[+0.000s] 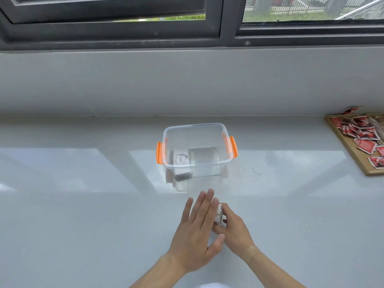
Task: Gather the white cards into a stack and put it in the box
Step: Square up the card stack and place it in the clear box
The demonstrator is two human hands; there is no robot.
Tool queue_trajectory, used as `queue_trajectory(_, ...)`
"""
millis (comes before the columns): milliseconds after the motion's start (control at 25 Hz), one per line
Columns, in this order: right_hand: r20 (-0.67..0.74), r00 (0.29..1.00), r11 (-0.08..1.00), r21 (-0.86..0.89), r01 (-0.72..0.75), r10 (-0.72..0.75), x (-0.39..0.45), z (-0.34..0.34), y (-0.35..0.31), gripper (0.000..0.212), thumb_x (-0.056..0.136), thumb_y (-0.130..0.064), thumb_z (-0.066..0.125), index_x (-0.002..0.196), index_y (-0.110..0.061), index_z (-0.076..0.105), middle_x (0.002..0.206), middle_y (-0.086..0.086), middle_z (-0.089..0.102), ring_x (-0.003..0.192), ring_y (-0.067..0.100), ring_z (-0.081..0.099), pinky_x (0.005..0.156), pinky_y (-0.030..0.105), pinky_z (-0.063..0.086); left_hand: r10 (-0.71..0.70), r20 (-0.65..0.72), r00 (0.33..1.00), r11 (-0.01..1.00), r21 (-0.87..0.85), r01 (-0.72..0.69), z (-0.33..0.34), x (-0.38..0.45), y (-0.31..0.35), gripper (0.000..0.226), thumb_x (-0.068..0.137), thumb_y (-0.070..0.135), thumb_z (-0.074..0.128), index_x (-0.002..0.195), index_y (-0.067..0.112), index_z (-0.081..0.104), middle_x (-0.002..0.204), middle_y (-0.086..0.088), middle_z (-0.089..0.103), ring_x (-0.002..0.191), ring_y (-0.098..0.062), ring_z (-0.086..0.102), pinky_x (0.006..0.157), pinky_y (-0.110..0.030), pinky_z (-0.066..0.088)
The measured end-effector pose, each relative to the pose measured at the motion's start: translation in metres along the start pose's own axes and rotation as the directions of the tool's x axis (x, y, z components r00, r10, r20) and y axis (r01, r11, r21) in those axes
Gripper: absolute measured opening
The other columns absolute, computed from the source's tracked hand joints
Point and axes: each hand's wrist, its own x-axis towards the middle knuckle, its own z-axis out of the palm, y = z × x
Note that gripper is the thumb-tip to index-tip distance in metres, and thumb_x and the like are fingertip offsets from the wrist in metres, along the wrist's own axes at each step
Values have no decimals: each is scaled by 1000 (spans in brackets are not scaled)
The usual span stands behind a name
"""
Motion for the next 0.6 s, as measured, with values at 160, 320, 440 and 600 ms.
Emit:
queue_trajectory(160,-4,1000,1000,-19,-22,22,0,0,-2,31,79,-28,65,102,-45,53,85,-13,70,81,11,66,79,41,56,-39,104,994,998,47,34,4,2,-1,73,96,44,39,154,13,8,164,-2,-4,151,-18,0,119,-42,5)
queue_trajectory(320,-10,1000,999,-29,-18,17,1,-2,-2,24,82,-29,65,96,-42,51,81,-9,68,76,15,66,73,44,57,-47,139,989,993,111,32,9,7,-2,73,96,48,35,154,16,3,164,2,-5,150,-13,-8,117,-41,3)
queue_trajectory(440,-14,1000,998,-61,-1,0,1,-1,-2,18,81,-37,63,89,-40,48,83,-10,69,74,9,63,71,39,55,-127,73,989,986,-101,134,11,3,-5,76,96,47,37,153,23,-6,164,8,-11,150,-10,-11,121,-35,-4)
queue_trajectory(600,-25,1000,996,-91,8,-11,2,0,-1,20,81,-45,63,88,-38,45,87,-14,69,78,5,62,70,35,53,-508,165,845,506,-737,448,6,7,-2,66,87,59,41,143,60,6,158,32,-2,143,12,-2,117,-24,8)
